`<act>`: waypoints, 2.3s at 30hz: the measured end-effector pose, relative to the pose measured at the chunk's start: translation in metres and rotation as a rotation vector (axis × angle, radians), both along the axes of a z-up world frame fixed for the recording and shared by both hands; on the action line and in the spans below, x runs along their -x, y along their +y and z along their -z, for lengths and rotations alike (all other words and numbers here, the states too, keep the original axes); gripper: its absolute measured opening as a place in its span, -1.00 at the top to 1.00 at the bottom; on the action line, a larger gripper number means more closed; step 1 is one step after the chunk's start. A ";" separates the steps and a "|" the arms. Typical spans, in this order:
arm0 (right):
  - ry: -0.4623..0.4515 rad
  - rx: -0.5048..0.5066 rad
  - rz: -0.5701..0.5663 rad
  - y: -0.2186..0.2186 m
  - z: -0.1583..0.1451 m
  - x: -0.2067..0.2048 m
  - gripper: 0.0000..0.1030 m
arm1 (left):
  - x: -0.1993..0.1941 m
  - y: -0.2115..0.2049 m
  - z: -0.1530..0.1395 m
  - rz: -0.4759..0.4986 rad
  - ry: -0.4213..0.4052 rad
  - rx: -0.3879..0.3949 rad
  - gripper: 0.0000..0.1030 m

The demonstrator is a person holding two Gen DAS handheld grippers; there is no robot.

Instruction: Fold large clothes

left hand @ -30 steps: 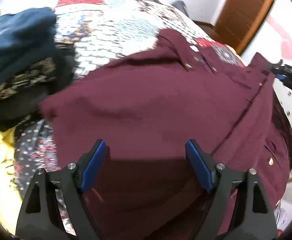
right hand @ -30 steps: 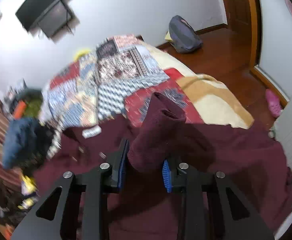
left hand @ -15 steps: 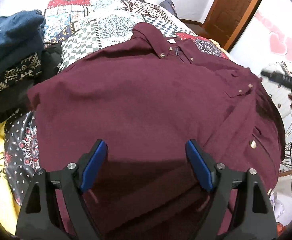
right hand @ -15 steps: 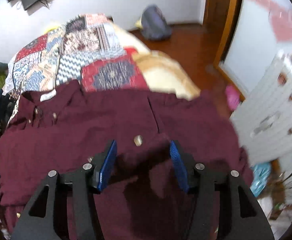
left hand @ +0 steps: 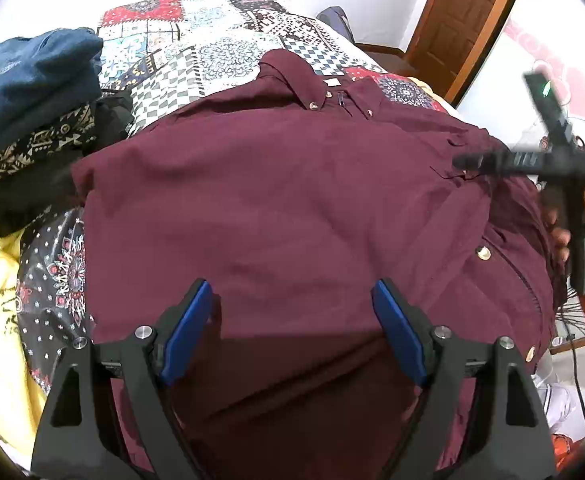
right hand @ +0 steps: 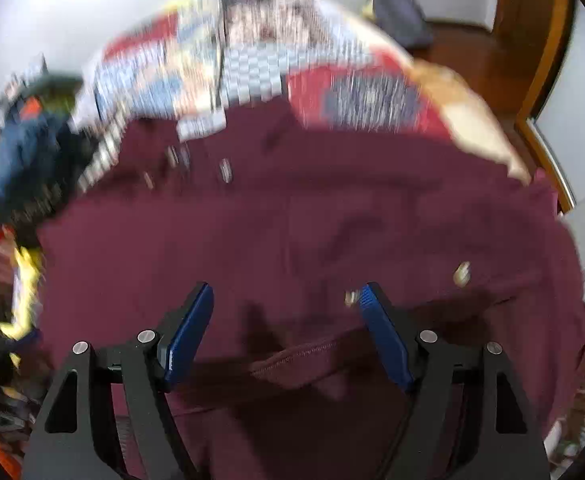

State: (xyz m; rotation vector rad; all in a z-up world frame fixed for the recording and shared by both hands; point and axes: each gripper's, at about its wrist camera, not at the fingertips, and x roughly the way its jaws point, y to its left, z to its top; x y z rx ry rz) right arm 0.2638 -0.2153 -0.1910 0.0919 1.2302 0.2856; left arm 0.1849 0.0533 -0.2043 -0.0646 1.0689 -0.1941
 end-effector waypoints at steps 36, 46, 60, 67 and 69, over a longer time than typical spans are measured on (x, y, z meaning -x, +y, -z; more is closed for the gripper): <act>0.055 -0.394 0.808 -0.297 0.046 0.079 -0.41 | -0.110 -0.086 -0.021 0.049 -0.021 -0.013 -0.64; 0.057 -0.458 0.899 -0.313 0.088 0.054 -0.28 | -0.108 -0.079 -0.009 0.023 0.010 -0.020 -0.64; -0.223 -0.272 0.796 -0.292 0.000 0.042 0.75 | -0.099 -0.062 -0.012 -0.021 -0.014 -0.032 -0.64; -0.470 -0.203 0.553 -0.224 -0.103 0.058 0.76 | -0.090 -0.067 -0.025 -0.001 -0.076 -0.071 -0.64; -0.516 -0.210 0.475 -0.201 -0.117 0.062 0.78 | -0.087 -0.068 -0.030 0.005 -0.092 -0.076 -0.64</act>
